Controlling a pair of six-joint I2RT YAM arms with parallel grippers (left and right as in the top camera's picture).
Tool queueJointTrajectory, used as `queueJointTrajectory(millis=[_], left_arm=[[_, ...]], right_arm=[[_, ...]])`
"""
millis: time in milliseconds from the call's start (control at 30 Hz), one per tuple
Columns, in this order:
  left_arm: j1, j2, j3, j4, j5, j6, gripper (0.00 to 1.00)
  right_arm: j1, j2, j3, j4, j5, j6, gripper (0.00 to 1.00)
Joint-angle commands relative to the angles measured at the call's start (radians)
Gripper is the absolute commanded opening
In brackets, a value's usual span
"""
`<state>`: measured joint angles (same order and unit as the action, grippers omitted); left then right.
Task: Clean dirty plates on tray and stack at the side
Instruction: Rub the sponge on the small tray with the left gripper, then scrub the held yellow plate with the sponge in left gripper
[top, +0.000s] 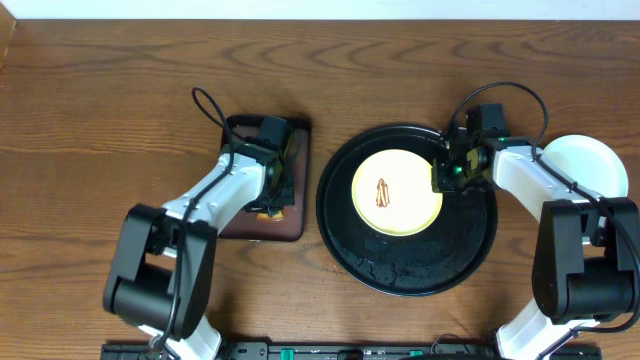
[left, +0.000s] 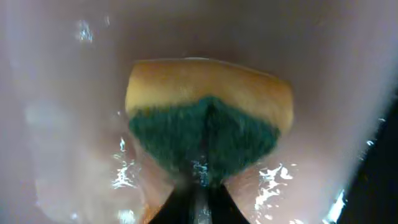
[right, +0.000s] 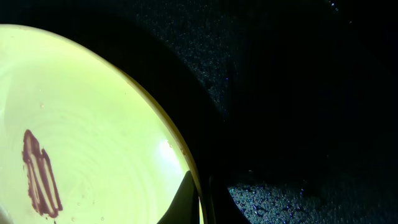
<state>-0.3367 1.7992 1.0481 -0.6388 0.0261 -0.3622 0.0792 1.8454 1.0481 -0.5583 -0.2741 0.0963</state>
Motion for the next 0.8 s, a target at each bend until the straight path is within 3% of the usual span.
queueJointTrajectory(millis=[0, 333, 600, 767], left_arm=[[-0.001, 0.045, -0.013, 0.013, 0.006, -0.009, 0.07], [-0.001, -0.109, 0.106, -0.113, -0.029, 0.001, 0.08], [-0.002, -0.019, 0.007, -0.021, -0.080, -0.011, 0.07], [-0.002, -0.007, 0.033, -0.065, -0.080, 0.009, 0.07]], right_arm=[[0.013, 0.065, -0.023, 0.005, 0.056, 0.031, 0.01], [0.013, 0.065, -0.023, 0.005, 0.056, 0.031, 0.01], [0.013, 0.065, -0.023, 0.006, 0.056, 0.031, 0.01], [0.013, 0.065, -0.023, 0.010, 0.056, 0.031, 0.01]])
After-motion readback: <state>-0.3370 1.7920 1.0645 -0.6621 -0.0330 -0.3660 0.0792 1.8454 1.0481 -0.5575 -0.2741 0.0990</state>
